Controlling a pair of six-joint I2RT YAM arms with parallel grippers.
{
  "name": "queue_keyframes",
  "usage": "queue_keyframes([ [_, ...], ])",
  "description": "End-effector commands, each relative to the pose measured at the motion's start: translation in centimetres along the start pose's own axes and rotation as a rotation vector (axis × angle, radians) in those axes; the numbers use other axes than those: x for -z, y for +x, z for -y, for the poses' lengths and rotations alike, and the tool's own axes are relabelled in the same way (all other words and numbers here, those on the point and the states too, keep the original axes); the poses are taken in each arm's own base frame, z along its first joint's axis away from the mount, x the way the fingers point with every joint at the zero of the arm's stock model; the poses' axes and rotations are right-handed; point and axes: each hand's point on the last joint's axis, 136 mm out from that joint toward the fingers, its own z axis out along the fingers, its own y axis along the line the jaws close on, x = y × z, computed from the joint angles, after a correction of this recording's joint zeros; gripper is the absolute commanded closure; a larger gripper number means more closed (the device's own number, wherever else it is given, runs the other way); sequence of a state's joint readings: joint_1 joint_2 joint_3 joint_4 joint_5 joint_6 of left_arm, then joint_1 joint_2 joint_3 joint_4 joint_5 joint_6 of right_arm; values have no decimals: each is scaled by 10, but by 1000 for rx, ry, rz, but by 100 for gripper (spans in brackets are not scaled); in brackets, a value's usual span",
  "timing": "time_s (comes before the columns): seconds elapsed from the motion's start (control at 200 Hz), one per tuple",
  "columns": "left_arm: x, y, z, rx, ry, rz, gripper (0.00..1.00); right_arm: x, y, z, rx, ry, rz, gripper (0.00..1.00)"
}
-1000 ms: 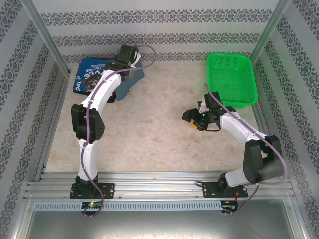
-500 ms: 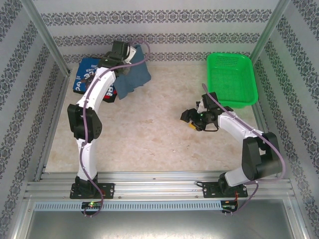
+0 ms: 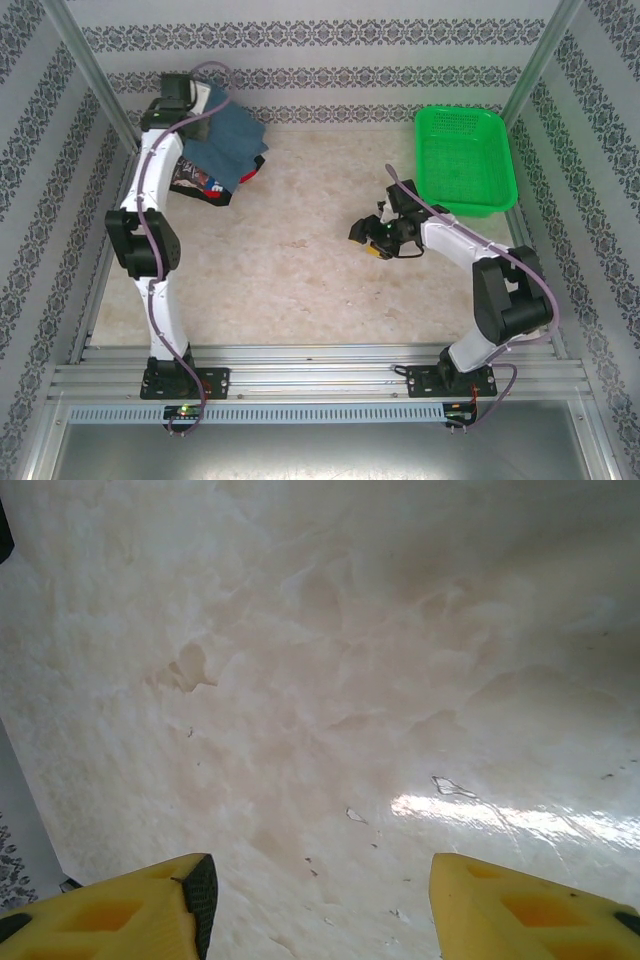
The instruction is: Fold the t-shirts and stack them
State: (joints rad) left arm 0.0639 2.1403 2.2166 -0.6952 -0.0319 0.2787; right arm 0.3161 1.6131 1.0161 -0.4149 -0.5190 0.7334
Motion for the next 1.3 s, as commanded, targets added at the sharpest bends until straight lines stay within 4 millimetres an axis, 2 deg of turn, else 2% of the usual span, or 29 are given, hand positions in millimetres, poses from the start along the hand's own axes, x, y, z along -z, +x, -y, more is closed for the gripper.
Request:
queue_keyframes([
  [0.0,14,-14,-43,138,-6,96,100,-4,-6,-9,6,10,7,41],
  [0.125,-4,9,-66,217,8,64,100,-13,-6,-13,2,17,-9,41],
  [0.305,-30,38,-87,317,48,31,100,-24,-4,-24,16,31,-46,41],
  [0.395,-46,51,-90,360,68,16,100,-26,-5,-28,27,38,-53,41],
  [0.649,-94,85,-78,442,121,-47,100,-26,0,-31,39,61,-82,40],
  [0.679,-100,89,-78,458,117,-52,93,-26,2,-32,41,60,-87,40],
  [0.739,-111,98,-79,511,120,-65,61,-27,4,-31,43,65,-92,40],
  [0.799,-116,102,-78,548,127,-76,48,-27,7,-32,42,68,-100,40],
  [0.809,-116,101,-78,553,124,-77,45,-27,7,-32,41,67,-101,40],
  [0.824,-115,100,-79,558,120,-77,26,-27,8,-32,41,66,-102,40],
  [0.834,-114,100,-80,562,118,-79,18,-27,8,-33,41,65,-103,40],
  [0.874,-107,92,-85,569,104,-69,8,-26,9,-34,42,62,-103,40],
  [0.939,-87,74,-100,580,53,-37,3,-23,10,-36,42,54,-99,39],
  [1.034,-42,37,-118,591,12,36,0,-20,11,-39,48,40,-94,39],
  [1.119,-5,16,-110,601,52,76,0,-17,11,-41,55,31,-89,38],
  [1.219,26,24,-93,662,86,39,1,-14,11,-43,62,15,-82,38],
  [1.294,41,41,-67,735,165,7,7,-11,9,-45,67,2,-72,38],
])
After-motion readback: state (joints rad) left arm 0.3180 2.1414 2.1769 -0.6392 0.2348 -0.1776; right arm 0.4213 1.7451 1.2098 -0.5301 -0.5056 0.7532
